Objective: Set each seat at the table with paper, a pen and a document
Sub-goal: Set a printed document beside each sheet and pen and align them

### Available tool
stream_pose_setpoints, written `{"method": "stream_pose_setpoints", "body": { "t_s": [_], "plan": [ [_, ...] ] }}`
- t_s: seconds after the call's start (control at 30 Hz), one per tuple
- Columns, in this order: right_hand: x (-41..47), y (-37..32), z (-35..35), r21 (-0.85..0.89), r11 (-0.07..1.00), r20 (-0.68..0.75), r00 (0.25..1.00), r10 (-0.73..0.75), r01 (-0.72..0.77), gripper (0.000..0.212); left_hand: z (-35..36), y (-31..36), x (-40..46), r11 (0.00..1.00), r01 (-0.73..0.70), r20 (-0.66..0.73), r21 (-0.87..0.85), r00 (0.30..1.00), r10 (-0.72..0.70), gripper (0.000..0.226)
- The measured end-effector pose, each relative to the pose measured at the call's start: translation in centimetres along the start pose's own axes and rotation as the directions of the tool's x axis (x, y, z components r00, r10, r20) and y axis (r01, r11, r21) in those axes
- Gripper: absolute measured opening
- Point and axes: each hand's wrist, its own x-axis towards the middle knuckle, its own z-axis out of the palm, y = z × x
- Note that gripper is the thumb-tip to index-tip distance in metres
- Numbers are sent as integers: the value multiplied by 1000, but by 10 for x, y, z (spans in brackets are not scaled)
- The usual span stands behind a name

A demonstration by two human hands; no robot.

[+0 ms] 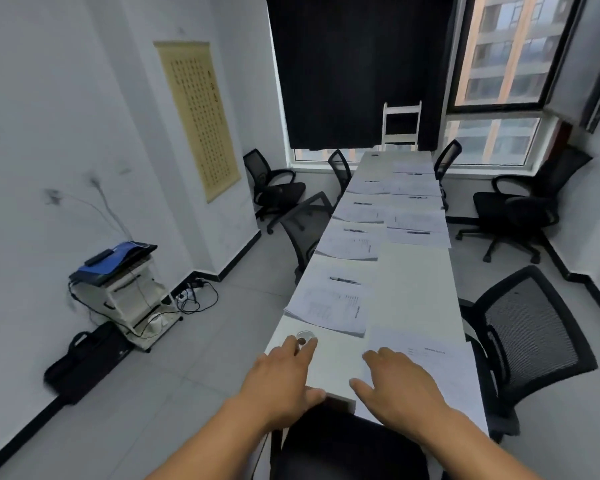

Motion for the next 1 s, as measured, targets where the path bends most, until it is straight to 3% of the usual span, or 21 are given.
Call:
{"method": "stream_pose_setpoints", "body": {
  "t_s": [0.37, 0.8, 1.0],
  "plan": [
    [10, -139, -18, -38, 977, -53, 976, -213, 211, 46, -37, -94, -89, 987, 159, -86, -4, 984, -159, 81],
    [91, -413, 57, -124, 930, 42, 939, -342, 345, 41, -30, -362, -147, 972, 229, -40, -47, 972, -231, 70],
    [120, -473, 61, -150, 932, 50, 944, -326, 330, 44, -45, -427, -141, 980, 194, -11, -52, 981, -195, 68]
  ]
}}
